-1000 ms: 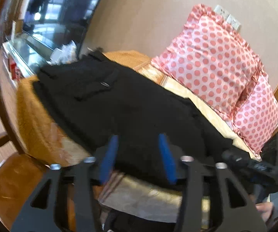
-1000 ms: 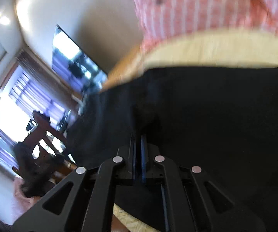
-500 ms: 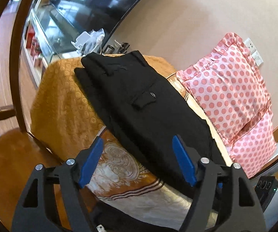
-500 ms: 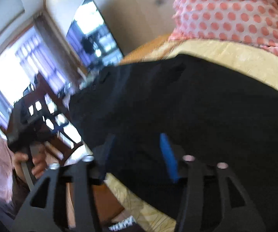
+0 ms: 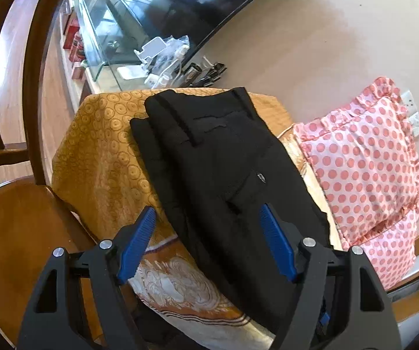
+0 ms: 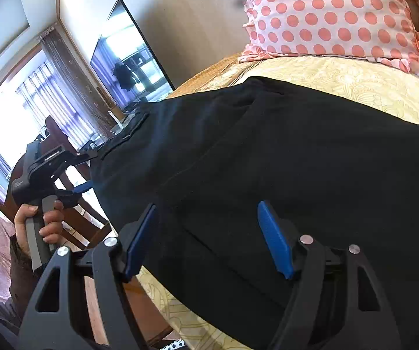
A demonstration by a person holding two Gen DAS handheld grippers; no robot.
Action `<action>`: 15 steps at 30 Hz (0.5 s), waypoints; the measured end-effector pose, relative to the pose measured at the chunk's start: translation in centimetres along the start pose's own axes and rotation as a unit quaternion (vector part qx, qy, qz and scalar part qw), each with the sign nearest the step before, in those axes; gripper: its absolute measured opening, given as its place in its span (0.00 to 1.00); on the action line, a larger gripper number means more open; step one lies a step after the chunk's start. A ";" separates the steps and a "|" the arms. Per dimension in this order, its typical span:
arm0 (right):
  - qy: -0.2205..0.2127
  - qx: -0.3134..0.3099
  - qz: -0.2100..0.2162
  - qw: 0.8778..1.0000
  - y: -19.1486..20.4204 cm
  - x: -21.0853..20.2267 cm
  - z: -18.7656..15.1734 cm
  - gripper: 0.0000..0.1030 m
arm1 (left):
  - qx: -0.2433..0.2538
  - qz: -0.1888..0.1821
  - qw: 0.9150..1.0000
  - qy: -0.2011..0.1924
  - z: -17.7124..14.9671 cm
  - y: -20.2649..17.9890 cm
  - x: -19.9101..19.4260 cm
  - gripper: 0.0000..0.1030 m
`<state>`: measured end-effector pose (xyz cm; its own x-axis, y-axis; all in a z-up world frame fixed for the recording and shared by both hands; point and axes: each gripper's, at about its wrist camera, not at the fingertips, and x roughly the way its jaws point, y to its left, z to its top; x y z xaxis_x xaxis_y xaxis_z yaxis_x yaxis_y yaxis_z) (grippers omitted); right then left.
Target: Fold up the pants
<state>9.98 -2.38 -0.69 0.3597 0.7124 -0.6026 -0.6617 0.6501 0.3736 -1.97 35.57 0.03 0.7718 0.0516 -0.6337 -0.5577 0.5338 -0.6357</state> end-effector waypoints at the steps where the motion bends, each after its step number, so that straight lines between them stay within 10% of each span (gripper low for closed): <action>1: 0.000 -0.001 0.000 1.000 0.3 0.7 0.4 0.69 | 0.000 0.002 1.000 0.001 0.0 -0.1 0.0 0.72; 15: -0.014 0.000 0.017 1.000 0.0 0.6 0.4 0.69 | -0.011 0.011 1.000 -0.025 0.9 -1.7 0.2 0.72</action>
<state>10.43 -1.81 -0.78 0.3553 0.7409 -0.5698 -0.6742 0.6254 0.3928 -0.63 35.40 1.38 0.7727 0.1051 -0.6260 -0.5812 0.5134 -0.6313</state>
